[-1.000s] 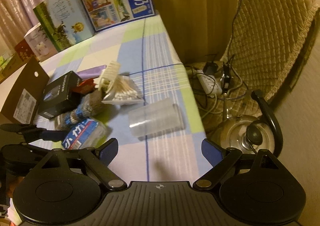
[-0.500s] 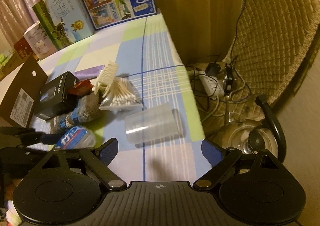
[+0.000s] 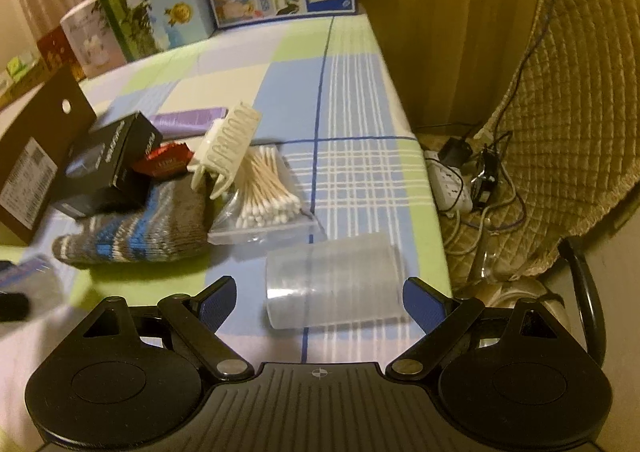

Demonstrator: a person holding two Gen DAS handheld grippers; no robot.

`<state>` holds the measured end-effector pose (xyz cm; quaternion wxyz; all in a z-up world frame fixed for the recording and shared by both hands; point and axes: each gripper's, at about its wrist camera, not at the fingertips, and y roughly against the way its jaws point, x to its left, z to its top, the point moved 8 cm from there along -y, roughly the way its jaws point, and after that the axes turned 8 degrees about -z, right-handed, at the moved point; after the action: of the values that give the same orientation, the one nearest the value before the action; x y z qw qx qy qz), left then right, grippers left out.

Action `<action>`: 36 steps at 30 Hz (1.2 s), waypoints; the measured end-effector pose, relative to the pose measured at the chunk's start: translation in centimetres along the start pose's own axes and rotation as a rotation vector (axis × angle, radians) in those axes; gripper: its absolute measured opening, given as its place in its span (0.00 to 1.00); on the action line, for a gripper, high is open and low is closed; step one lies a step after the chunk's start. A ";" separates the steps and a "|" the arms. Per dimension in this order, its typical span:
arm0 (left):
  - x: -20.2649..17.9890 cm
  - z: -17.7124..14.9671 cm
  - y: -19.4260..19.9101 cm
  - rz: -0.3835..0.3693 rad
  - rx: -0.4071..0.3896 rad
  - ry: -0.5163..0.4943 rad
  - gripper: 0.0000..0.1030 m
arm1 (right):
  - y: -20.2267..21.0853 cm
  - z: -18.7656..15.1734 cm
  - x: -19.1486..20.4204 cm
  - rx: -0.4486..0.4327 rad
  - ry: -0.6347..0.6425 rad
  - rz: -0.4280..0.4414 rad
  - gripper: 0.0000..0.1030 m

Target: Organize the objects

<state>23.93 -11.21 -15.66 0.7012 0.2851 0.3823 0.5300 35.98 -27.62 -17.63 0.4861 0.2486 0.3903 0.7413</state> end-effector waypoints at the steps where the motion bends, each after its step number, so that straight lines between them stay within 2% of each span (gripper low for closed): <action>1: 0.2 -0.1 0.5 0.011 -0.007 0.007 0.52 | -0.3 0.0 0.1 0.000 0.010 -0.005 0.86; 3: 0.6 -0.3 1.4 0.027 -0.020 0.012 0.52 | -0.7 -0.1 0.2 0.000 0.029 -0.024 0.84; 6: 1.3 -0.6 2.8 0.034 -0.038 0.034 0.52 | -1.0 -0.3 0.4 -0.001 0.046 -0.030 0.67; 14: 4.5 -0.7 6.1 0.090 -0.080 0.092 0.52 | 1.1 0.0 1.0 -0.047 0.037 -0.042 0.67; 20: 8.0 0.2 9.5 0.124 -0.139 0.111 0.52 | 5.2 1.8 4.4 -0.114 0.015 0.011 0.67; 23: 10.0 0.8 11.2 0.130 -0.170 0.107 0.52 | 7.2 3.1 7.9 -0.159 0.016 0.064 0.67; 28: 14.6 1.9 14.0 0.144 -0.203 0.114 0.52 | 9.5 5.4 16.0 -0.216 0.040 0.188 0.67; 36: 24.4 2.9 18.6 0.241 -0.239 0.158 0.52 | 10.6 9.4 30.4 -0.274 0.130 0.377 0.67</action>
<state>20.11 17.39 -4.78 0.6294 0.2009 0.3333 0.6726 25.21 0.98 -3.88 0.3421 0.2007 0.2635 0.8794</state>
